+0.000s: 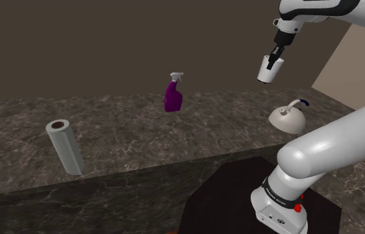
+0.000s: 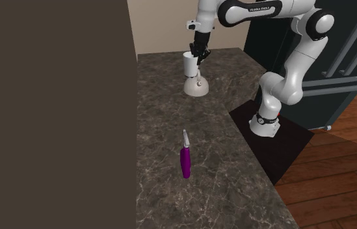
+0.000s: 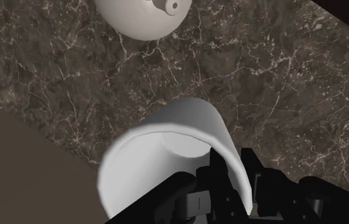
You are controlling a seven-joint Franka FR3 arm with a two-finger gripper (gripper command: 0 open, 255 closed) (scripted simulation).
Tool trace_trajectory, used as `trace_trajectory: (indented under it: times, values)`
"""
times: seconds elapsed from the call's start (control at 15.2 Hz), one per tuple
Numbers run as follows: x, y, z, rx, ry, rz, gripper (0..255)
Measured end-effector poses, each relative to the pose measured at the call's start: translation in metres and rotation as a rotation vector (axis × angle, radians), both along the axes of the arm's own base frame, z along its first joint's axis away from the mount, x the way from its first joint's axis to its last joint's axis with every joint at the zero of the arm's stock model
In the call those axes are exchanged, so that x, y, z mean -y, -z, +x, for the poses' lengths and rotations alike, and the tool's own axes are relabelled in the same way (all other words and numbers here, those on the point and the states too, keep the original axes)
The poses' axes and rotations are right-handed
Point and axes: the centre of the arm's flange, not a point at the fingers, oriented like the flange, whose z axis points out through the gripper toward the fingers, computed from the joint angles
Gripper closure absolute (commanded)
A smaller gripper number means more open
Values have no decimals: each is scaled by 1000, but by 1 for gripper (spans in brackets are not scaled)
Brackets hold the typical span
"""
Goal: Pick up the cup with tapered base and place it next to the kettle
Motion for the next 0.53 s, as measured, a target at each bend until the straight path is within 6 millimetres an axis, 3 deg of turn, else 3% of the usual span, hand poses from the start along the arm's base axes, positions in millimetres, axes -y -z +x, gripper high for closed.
trace_trajectory:
  times: [0.53]
  values:
    - [6,39,-5,-1,-1,0,255]
